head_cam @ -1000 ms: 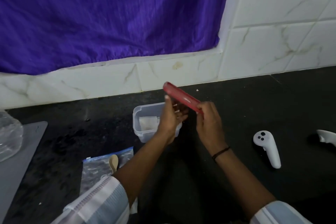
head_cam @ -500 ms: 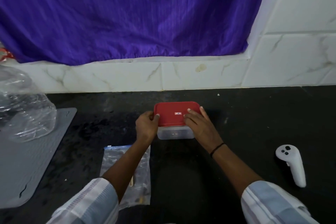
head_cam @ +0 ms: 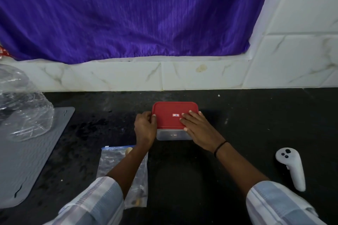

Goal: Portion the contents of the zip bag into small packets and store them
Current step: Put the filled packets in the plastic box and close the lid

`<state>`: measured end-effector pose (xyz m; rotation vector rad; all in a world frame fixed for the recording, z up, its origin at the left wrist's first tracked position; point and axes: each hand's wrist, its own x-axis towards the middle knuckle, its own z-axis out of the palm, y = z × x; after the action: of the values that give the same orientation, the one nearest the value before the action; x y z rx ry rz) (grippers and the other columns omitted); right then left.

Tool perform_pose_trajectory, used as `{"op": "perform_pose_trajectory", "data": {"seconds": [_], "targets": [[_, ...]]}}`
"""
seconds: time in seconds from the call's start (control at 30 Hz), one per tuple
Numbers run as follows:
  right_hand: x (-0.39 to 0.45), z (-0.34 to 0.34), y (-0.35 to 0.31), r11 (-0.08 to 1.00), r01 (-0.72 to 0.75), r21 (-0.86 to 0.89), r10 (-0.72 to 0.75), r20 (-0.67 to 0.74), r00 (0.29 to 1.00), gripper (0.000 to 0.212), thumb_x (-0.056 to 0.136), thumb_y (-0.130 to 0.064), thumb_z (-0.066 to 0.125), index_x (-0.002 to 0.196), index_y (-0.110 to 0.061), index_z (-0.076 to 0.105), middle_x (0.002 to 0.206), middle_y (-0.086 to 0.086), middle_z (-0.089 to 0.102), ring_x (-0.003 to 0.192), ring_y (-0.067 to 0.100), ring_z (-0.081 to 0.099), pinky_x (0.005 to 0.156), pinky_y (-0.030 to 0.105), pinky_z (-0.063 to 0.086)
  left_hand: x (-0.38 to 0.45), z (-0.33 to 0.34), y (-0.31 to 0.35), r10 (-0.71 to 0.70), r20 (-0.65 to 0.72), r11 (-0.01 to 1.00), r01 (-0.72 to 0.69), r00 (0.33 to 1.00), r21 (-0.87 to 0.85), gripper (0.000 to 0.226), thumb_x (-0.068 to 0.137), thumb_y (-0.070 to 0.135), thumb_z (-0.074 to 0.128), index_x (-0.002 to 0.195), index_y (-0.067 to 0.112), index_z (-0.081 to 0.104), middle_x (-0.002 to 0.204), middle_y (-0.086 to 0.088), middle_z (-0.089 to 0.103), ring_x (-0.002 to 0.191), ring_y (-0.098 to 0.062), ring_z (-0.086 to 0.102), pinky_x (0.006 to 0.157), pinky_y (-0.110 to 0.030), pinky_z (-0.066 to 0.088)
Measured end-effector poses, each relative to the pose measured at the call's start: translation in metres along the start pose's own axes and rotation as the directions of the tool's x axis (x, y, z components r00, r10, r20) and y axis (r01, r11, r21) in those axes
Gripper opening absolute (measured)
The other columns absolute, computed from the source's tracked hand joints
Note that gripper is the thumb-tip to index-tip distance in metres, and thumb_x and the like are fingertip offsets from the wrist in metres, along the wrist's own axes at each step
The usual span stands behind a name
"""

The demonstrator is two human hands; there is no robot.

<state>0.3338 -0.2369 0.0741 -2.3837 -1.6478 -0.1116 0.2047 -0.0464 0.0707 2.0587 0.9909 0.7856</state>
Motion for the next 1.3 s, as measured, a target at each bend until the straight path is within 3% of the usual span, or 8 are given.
{"op": "perform_pose_trajectory", "data": {"seconds": [0.07, 0.3, 0.6, 0.77, 0.9, 1.1, 1.23, 1.3], "targets": [[0.002, -0.003, 0.0, 0.998, -0.04, 0.048, 0.041, -0.013, 0.999, 0.056, 0.099, -0.042, 0.024, 0.138, -0.014, 0.054, 0.149, 0.01, 0.046, 0.145, 0.031, 0.03, 0.121, 0.043, 0.012, 0.002, -0.001, 0.004, -0.008, -0.007, 1.0, 0.008, 1.0, -0.015, 0.02, 0.096, 0.024, 0.061, 0.095, 0.007, 0.072, 0.086, -0.01, 0.069, 0.073, -0.021, 0.065, 0.069, -0.039, 0.059], [0.009, 0.002, 0.003, 0.985, -0.113, 0.132, 0.119, -0.039, 0.992, 0.063, 0.097, -0.044, 0.019, 0.143, -0.012, 0.048, 0.153, 0.007, 0.039, 0.149, 0.026, 0.019, 0.122, 0.038, 0.01, -0.002, 0.0, 0.01, -0.045, -0.011, 0.992, 0.043, 0.999, -0.12, 0.018, 0.096, 0.022, 0.062, 0.1, 0.005, 0.068, 0.086, -0.006, 0.068, 0.075, -0.02, 0.066, 0.071, -0.038, 0.059], [0.022, 0.001, 0.003, 0.98, -0.178, 0.091, 0.189, -0.131, 0.973, 0.063, 0.096, -0.049, 0.033, 0.126, -0.002, 0.062, 0.135, 0.015, 0.056, 0.128, 0.031, 0.05, 0.111, 0.044, 0.038, -0.001, 0.001, 0.009, -0.084, -0.008, 0.988, 0.082, 0.996, -0.128, 0.011, 0.093, 0.021, 0.064, 0.096, 0.011, 0.065, 0.087, -0.002, 0.064, 0.079, -0.02, 0.064, 0.074, -0.043, 0.059], [0.035, -0.007, 0.007, 0.942, -0.284, 0.177, 0.324, -0.279, 0.904, 0.04, 0.093, -0.036, 0.056, 0.12, -0.007, 0.064, 0.126, 0.012, 0.059, 0.116, 0.031, 0.051, 0.096, 0.042, 0.045, 0.01, 0.0, 0.026, -0.101, -0.014, 0.993, 0.1, 0.995, -0.057, 0.004, 0.092, 0.017, 0.063, 0.093, 0.013, 0.064, 0.081, 0.0, 0.063, 0.07, -0.014, 0.059, 0.061, -0.026, 0.047], [0.053, -0.014, 0.013, 0.776, -0.495, 0.39, 0.581, -0.138, 0.803, 0.033, 0.1, -0.03, 0.05, 0.123, -0.008, 0.058, 0.118, 0.015, 0.056, 0.11, 0.03, 0.053, 0.094, 0.036, 0.044, 0.02, -0.001, 0.026, -0.16, 0.026, 0.987, 0.16, 0.987, 0.0, 0.019, 0.095, 0.027, 0.064, 0.099, 0.009, 0.068, 0.085, 0.0, 0.063, 0.077, -0.019, 0.062, 0.076, -0.034, 0.054], [0.06, -0.01, 0.016, 0.695, -0.554, 0.458, 0.638, -0.039, 0.769, 0.031, 0.099, -0.012, 0.045, 0.127, -0.01, 0.058, 0.121, 0.015, 0.058, 0.109, 0.029, 0.057, 0.087, 0.028, 0.041, 0.017, -0.003, 0.021, -0.176, 0.025, 0.984, 0.177, 0.984, -0.025, 0.012, 0.093, 0.019, 0.065, 0.102, 0.011, 0.069, 0.077, 0.009, 0.059, 0.075, -0.014, 0.061, 0.075, -0.032, 0.053], [0.063, -0.008, 0.011, 0.645, -0.594, 0.481, 0.701, -0.061, 0.711, 0.026, 0.089, -0.006, 0.044, 0.109, -0.007, 0.061, 0.109, 0.018, 0.058, 0.104, 0.034, 0.057, 0.086, 0.036, 0.048, 0.013, -0.004, 0.02, -0.171, 0.02, 0.982, 0.172, 0.985, -0.075, 0.009, 0.092, 0.014, 0.066, 0.101, 0.011, 0.069, 0.076, 0.009, 0.06, 0.068, -0.007, 0.058, 0.071, -0.03, 0.054], [0.061, -0.005, 0.009, 0.636, -0.6, 0.485, 0.711, -0.066, 0.7, 0.023, 0.093, -0.007, 0.043, 0.107, -0.008, 0.06, 0.11, 0.016, 0.056, 0.105, 0.031, 0.055, 0.084, 0.033, 0.046, 0.012, -0.004, 0.02, -0.164, 0.035, 0.982, 0.166, 0.986, -0.085, 0.01, 0.092, 0.013, 0.066, 0.101, 0.01, 0.069, 0.078, 0.007, 0.062, 0.069, -0.006, 0.059, 0.068, -0.028, 0.054]]}}
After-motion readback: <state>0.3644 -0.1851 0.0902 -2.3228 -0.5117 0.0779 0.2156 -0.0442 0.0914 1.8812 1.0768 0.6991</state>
